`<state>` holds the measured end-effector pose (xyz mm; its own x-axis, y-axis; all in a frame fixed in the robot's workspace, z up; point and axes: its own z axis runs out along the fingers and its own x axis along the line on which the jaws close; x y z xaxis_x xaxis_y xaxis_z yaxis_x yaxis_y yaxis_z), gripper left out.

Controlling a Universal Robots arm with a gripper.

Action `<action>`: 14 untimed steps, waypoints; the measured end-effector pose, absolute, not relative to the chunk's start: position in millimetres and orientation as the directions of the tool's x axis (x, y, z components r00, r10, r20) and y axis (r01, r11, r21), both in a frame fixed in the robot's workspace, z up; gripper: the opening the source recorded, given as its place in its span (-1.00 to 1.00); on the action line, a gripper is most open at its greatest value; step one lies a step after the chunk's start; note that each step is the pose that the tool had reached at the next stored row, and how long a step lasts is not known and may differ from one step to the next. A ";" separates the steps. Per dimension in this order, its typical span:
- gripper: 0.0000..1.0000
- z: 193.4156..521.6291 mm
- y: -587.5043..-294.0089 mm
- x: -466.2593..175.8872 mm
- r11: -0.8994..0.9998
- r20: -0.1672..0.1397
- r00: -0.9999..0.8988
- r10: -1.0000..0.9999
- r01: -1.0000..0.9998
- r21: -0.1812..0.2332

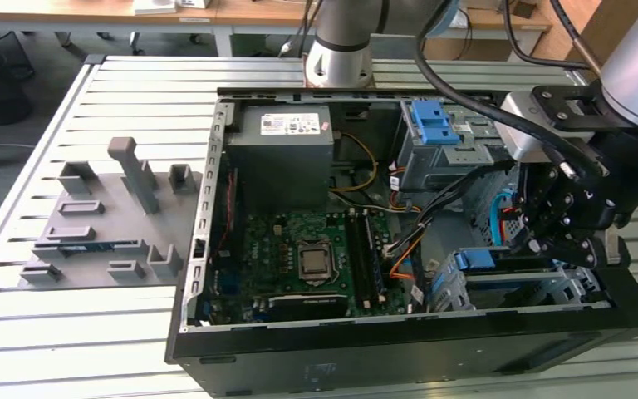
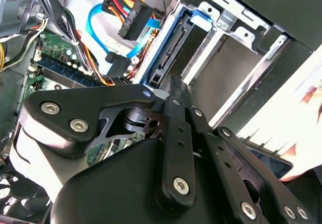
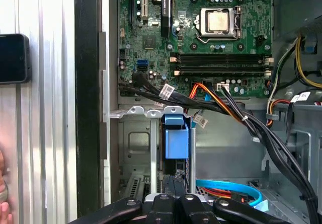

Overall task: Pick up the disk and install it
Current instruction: 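Insert the first disk wire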

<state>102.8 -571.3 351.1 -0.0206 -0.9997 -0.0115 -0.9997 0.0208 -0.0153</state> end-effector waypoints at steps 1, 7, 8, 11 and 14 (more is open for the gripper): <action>-0.79 351.1 -571.3 102.9 0.021 -0.012 -0.021 -1.000 -1.000 -0.015; -0.79 353.6 -571.4 103.4 0.021 -0.011 -0.021 -1.000 -1.000 -0.015; -0.79 355.0 -571.4 103.5 0.021 -0.011 -0.021 -1.000 -1.000 -0.015; -0.79 358.1 -571.4 103.5 0.021 -0.011 -0.021 -1.000 -1.000 -0.015; -0.79 362.7 -571.4 103.5 0.021 -0.011 -0.021 -1.000 -1.000 -0.015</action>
<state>103.5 -571.4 362.7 -0.0207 -0.9997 -0.0114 -0.9997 0.0208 -0.0154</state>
